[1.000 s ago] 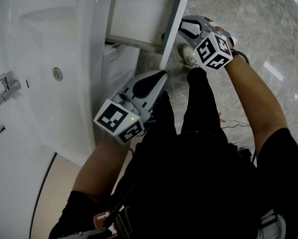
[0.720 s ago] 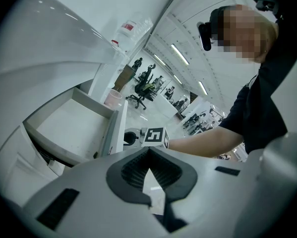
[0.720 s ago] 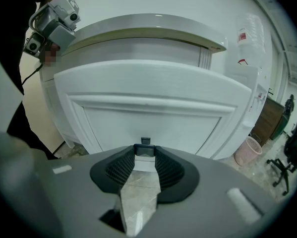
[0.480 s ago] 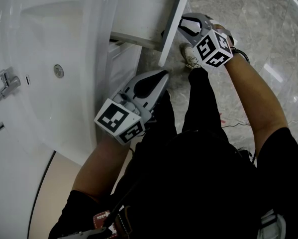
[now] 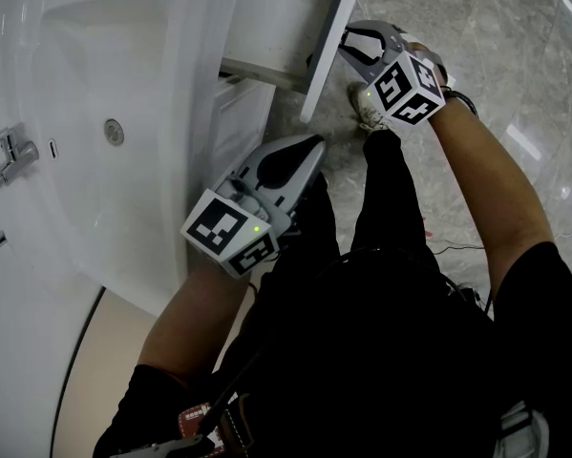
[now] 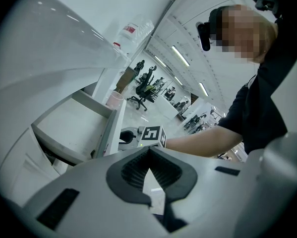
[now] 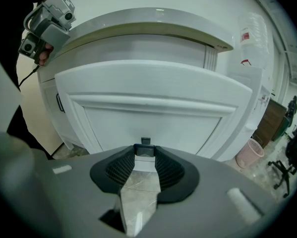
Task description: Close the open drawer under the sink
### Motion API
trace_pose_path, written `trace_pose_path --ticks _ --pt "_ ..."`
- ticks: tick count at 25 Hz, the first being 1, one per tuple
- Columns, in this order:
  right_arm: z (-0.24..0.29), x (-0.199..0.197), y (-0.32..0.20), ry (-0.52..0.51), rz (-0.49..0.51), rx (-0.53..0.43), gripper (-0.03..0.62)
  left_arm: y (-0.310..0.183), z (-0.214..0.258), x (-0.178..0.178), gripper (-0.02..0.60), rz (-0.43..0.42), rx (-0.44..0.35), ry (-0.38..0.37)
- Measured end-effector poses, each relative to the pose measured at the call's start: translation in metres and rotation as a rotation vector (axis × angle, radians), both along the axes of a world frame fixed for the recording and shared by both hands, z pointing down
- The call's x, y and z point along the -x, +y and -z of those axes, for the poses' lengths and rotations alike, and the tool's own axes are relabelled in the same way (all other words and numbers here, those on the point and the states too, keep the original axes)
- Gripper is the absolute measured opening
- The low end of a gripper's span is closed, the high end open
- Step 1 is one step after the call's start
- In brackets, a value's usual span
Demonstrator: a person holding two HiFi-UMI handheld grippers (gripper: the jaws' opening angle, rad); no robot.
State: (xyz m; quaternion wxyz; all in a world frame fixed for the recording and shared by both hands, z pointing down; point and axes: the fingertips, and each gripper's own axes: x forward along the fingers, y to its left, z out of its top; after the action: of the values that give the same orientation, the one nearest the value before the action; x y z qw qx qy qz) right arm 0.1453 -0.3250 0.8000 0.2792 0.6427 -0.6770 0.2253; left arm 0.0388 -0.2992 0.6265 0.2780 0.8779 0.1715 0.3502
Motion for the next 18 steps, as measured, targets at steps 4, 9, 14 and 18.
trace_pose_path --ticks 4,9,14,18 --pt "-0.001 0.000 -0.008 -0.002 -0.002 -0.003 0.124 -0.004 -0.002 0.001 0.000 0.010 0.001 0.002" --pt "-0.001 0.000 -0.019 -0.002 -0.005 -0.011 0.124 -0.007 -0.004 0.004 0.000 0.016 0.004 0.002" --pt "0.000 0.000 -0.029 -0.001 -0.014 -0.018 0.124 -0.009 -0.006 0.008 0.000 0.020 0.002 0.000" --pt "0.000 0.001 -0.038 -0.004 -0.013 -0.024 0.124 -0.013 -0.007 0.011 0.000 0.021 0.000 -0.002"
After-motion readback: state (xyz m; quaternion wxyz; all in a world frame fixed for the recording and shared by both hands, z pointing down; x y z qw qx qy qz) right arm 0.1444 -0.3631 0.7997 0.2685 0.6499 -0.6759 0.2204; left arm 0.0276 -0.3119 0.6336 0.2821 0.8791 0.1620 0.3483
